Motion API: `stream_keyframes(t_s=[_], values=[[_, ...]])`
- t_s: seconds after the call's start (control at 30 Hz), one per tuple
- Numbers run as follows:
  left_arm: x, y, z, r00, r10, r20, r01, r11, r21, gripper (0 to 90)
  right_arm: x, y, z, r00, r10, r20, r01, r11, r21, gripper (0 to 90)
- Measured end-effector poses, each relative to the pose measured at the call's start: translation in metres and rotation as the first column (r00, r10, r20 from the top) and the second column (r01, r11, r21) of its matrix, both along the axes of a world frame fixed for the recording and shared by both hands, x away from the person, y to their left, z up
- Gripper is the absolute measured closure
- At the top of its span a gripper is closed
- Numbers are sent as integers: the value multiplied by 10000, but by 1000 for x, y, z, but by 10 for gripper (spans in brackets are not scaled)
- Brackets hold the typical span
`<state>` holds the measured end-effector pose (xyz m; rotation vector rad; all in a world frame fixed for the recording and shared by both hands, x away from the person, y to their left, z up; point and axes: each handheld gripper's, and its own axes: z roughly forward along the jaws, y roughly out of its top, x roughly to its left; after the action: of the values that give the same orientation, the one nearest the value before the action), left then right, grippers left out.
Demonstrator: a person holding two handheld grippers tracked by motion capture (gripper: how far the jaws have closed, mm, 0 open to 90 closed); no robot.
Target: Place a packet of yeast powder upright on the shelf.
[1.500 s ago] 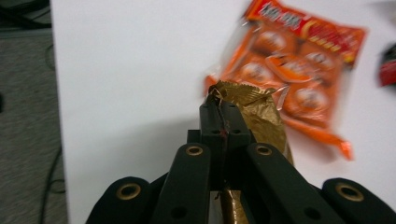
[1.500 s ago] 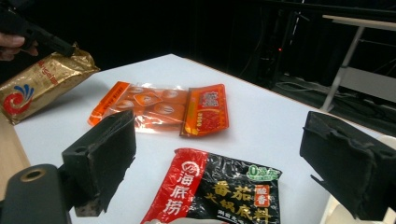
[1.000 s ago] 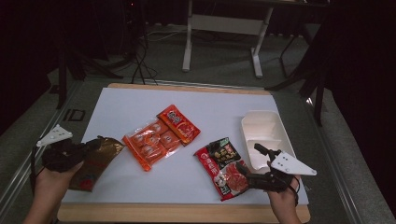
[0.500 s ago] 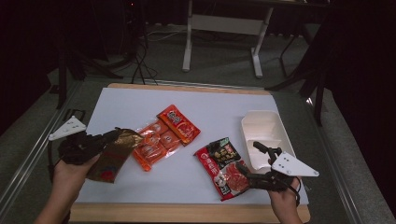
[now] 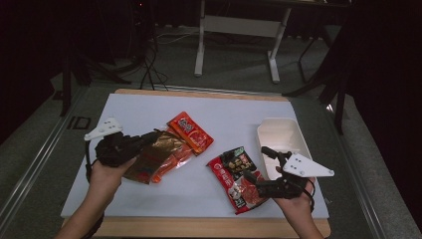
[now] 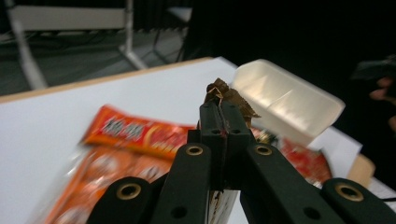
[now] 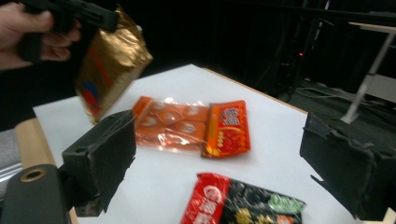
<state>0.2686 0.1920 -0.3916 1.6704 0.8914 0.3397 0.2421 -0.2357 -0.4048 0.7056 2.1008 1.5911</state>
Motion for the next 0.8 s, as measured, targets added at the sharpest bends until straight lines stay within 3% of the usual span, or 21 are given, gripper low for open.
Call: stream_keyframes(t_s=[0.2, 0.33, 0.57, 0.67, 0.8], values=[[6, -22, -1, 9958, -724, 551, 753, 9959, -511, 900, 7, 13, 12, 9987, 519, 10, -519, 9982, 289, 150], [9, -30, -4, 9925, -1063, 604, 1108, 9908, -774, 900, 10, 23, 16, 9966, 819, -65, -816, 9961, 321, 172], [13, -52, -8, 9759, -2003, 866, 2115, 9660, -1486, 900, 24, 48, 19, 9872, 1549, -370, -1537, 9876, 331, 239], [13, -60, -9, 9696, -2225, 1023, 2382, 9536, -1839, 900, 29, 53, 19, 9815, 1836, -546, -1816, 9825, 407, 290], [13, -69, -9, 9620, -2429, 1250, 2645, 9427, -2033, 900, 35, 55, 17, 9778, 1934, -812, -1889, 9802, 591, 376]])
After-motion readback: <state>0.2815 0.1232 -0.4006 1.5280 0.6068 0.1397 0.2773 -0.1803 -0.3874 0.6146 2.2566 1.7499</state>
